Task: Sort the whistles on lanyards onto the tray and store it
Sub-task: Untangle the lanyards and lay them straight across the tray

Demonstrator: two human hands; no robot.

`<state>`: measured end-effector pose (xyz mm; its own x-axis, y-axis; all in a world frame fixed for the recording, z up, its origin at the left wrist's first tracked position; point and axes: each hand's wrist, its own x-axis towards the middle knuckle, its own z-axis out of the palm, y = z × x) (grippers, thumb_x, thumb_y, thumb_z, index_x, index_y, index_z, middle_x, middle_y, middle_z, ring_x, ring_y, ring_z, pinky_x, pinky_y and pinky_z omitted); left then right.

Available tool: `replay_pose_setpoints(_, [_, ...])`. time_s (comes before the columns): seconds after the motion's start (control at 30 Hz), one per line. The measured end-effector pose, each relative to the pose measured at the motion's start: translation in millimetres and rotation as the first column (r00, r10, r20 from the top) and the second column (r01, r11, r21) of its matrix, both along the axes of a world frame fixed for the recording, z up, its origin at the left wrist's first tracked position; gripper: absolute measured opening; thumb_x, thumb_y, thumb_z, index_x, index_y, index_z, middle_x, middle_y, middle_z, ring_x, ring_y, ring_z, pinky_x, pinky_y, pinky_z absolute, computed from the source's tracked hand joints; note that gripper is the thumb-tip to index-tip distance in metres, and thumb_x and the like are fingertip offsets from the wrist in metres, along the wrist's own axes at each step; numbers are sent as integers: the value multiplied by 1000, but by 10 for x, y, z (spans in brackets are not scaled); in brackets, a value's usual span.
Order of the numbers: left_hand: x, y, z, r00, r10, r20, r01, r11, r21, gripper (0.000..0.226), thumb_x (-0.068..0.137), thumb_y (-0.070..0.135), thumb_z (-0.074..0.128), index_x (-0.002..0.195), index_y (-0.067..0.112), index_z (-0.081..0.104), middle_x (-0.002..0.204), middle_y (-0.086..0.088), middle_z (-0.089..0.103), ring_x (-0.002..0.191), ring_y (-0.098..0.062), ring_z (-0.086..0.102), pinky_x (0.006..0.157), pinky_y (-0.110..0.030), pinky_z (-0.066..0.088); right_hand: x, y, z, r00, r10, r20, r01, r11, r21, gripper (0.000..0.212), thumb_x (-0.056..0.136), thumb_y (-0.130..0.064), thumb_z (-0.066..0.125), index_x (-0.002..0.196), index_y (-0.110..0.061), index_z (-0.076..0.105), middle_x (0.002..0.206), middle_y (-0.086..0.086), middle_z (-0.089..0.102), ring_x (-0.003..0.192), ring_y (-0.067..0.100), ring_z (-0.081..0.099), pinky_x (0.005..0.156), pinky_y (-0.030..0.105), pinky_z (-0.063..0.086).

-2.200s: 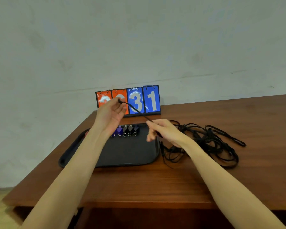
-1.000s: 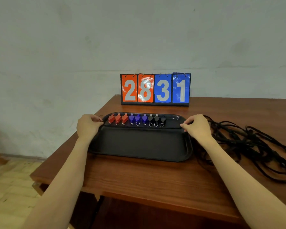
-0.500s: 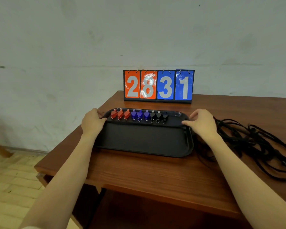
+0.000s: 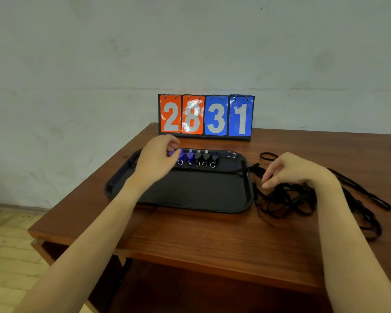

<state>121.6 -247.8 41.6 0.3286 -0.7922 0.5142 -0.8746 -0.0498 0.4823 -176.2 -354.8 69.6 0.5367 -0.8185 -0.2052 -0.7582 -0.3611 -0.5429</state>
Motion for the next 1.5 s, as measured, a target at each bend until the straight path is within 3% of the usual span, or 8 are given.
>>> replay_pose_setpoints(0.3, [-869,-329,250,970,-235,67,242,963,-117,18,90,22,60,108,18,64,96,8,64,86,-4,59,80,-19,48,246,45,-156,999,-23,-35,24,1000,18,21,77,-19,77,89,-2,73,75,6,70,79,20,66,76,33,53])
replay_pose_setpoints(0.4, [-988,-374,174,973,-230,5,228,963,-144,16,90,20,59,105,19,65,93,10,64,84,-3,59,80,-19,50,288,64,-163,997,-57,-56,59,998,25,20,78,-15,75,88,0,69,65,3,62,57,14,56,53,23,44])
replay_pose_setpoints(0.53, [-1042,-370,11,974,-224,-34,218,968,-125,16,90,18,60,104,20,66,89,12,63,82,-2,59,78,-19,49,168,11,-78,985,-85,-148,96,993,67,21,76,-20,76,79,-6,61,71,5,58,54,16,48,45,22,36])
replay_pose_setpoints(0.7, [-1136,-314,-83,948,-311,-70,304,948,-95,9,89,24,63,95,24,69,85,14,67,82,0,61,70,-8,45,-30,-41,33,972,-223,70,213,968,135,18,77,-23,77,85,-10,67,53,-3,46,48,12,34,40,20,26])
replay_pose_setpoints(0.93, [-1280,-257,-135,838,-482,-256,498,867,-3,19,84,38,67,84,21,77,76,9,73,74,-5,67,76,-29,56,-140,-41,104,879,-332,341,216,917,334,46,82,-21,73,117,7,62,45,-8,31,42,7,20,38,17,14])
replay_pose_setpoints(1.2, [-1430,-242,-229,807,-513,-293,538,843,5,23,77,33,76,90,15,76,75,6,72,71,-1,67,67,-14,52,-154,-42,102,878,-316,360,174,910,376,19,81,-21,73,91,-9,61,44,-8,33,38,6,20,34,15,16])
replay_pose_setpoints(1.4, [-1457,-242,-269,768,-552,-325,596,802,44,6,82,12,72,88,12,74,74,-9,70,62,-5,60,63,-14,49,-222,-53,85,968,-235,88,213,955,205,40,78,-27,76,103,3,69,51,-4,44,44,9,32,41,19,25])
replay_pose_setpoints(1.5, [-1427,-212,-225,708,-610,-356,674,734,82,5,82,11,71,84,15,74,75,-12,68,63,-8,57,61,-22,49,-248,-20,83,988,-142,67,140,990,23,22,84,-19,71,102,-7,68,72,2,60,42,6,46,45,18,34])
